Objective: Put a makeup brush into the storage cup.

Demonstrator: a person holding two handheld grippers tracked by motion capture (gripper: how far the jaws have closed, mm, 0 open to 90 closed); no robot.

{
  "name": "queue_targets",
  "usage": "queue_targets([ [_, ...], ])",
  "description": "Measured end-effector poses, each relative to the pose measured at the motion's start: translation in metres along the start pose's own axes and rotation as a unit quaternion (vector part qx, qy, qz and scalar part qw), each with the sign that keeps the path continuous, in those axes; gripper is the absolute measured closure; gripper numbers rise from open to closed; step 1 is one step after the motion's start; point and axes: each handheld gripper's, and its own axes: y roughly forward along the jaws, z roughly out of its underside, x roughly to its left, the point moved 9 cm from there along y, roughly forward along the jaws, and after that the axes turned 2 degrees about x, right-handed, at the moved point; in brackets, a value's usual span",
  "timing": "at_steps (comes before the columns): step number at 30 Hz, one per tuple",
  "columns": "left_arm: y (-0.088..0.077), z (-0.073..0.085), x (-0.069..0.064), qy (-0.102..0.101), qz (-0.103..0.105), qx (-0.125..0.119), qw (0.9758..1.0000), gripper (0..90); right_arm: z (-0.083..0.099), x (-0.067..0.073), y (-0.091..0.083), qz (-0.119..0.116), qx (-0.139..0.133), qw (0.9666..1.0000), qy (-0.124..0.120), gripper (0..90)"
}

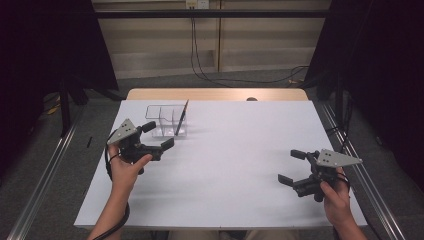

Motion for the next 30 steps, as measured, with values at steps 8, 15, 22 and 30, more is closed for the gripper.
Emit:
queue_targets([
  [8, -0.012, 0.002, -0.006, 0.012, 0.009, 0.000, 0.9999, 0.0, 0.000, 0.000, 0.000, 0.000, 0.000, 1.0000, -0.001, 0.0],
  [15, -0.022, 0.008, -0.007, 0.021, 0.007, 0.005, 0.9997, 0.0, 0.000, -0.001, -0.001, 0.001, 0.000, 1.0000, 0.000, 0.0],
  [22, -0.031, 0.012, -0.007, 0.027, 0.005, 0.005, 0.9996, 0.0, 0.000, -0.001, -0.001, 0.002, 0.001, 1.0000, 0.000, 0.0],
  [30, -0.036, 0.018, -0.008, 0.027, 0.004, 0.007, 0.9996, 0.0, -0.001, -0.002, -0.002, 0.001, -0.001, 1.0000, 0.001, 0.0],
])
